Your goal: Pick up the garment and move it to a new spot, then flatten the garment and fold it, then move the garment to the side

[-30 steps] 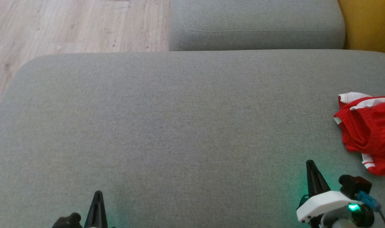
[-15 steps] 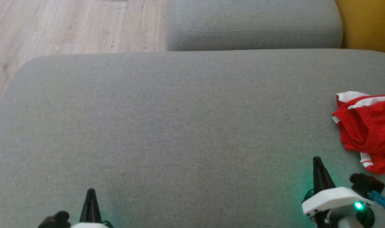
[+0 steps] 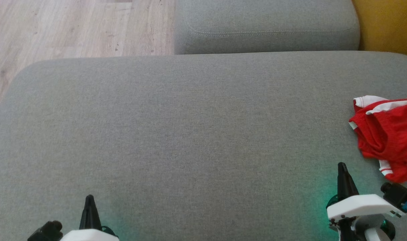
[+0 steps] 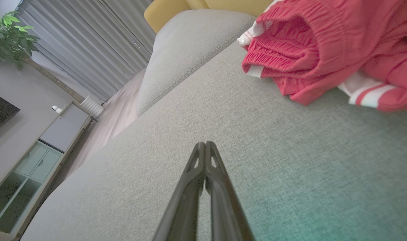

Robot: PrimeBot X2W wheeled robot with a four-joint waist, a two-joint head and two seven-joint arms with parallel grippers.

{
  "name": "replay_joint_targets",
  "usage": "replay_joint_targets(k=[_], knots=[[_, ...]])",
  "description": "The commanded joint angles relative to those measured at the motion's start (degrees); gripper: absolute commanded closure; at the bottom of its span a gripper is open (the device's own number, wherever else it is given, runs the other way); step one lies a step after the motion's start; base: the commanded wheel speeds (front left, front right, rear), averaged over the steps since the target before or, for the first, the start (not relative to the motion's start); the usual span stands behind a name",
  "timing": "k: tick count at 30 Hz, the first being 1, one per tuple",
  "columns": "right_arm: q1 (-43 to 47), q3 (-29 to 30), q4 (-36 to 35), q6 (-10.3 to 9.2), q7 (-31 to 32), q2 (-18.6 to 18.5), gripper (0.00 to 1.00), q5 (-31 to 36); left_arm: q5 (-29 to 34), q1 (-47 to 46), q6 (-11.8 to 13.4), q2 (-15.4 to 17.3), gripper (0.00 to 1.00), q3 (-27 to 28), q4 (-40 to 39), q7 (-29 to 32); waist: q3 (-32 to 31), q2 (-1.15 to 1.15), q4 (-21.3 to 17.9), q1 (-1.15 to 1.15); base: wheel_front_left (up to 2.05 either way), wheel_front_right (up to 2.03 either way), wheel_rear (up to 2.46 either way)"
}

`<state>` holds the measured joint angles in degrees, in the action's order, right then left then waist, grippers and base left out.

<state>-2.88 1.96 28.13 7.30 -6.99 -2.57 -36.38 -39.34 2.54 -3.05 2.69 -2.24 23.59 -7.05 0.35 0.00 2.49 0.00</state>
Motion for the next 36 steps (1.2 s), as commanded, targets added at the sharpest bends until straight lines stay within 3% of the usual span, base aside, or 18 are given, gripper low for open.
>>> replay_joint_targets(k=[1,36], knots=[[-2.5,-0.1,-2.4,0.07,0.6,-0.1,1.00,-2.2,-1.9,-2.9,-0.4,0.1,1.00,1.2,-2.2,0.5,0.0,0.00,-0.1,0.00,0.00,0.00,0.00],[-2.9,2.0,-7.8,0.12,6.5,-0.2,1.00,-26.7,-25.2,-5.6,-2.3,0.1,1.00,4.7,-5.5,6.5,-0.1,0.00,-1.2,0.00,0.00,0.00,0.00]])
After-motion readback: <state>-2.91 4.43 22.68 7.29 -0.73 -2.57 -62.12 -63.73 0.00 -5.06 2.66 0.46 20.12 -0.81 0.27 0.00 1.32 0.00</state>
